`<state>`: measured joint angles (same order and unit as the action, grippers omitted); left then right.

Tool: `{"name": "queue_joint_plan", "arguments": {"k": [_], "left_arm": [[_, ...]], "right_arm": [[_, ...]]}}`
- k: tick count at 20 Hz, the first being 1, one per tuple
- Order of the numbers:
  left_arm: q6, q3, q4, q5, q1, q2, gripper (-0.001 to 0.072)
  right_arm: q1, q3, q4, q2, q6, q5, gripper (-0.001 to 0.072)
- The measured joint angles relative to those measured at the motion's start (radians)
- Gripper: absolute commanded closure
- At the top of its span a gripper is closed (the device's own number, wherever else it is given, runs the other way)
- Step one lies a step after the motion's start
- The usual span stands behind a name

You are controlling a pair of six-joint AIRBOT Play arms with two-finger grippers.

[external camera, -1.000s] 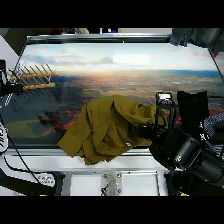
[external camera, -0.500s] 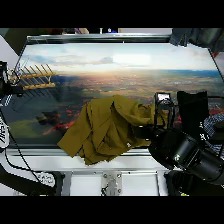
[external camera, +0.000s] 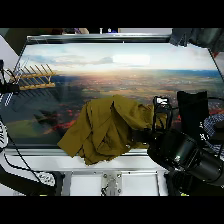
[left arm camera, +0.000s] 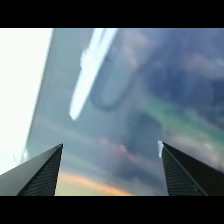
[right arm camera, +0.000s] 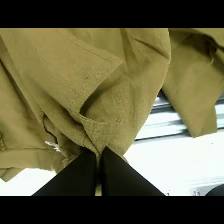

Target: Fold the clothes and pants, and hang the long-sleeved shirts on hangers.

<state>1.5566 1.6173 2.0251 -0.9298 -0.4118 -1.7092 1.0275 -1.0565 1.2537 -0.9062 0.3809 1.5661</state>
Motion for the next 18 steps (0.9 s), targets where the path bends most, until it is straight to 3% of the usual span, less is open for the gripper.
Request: {"name": "queue_joint_plan", "arguments": {"k": [12, 18], "left_arm": [[-0.235, 0.001, 0.000, 0.220, -0.089, -0.185, 0.0057], [-0.283, 0.081, 0.016, 0.285, -0.100, -0.277, 0.0057]], "right_arm": [[0.002, 0.000, 0.004, -0.021, -0.030, 0.000, 0.0689], [0.002, 0.000, 0.007, -0.065, -0.030, 0.000, 0.0689]]}}
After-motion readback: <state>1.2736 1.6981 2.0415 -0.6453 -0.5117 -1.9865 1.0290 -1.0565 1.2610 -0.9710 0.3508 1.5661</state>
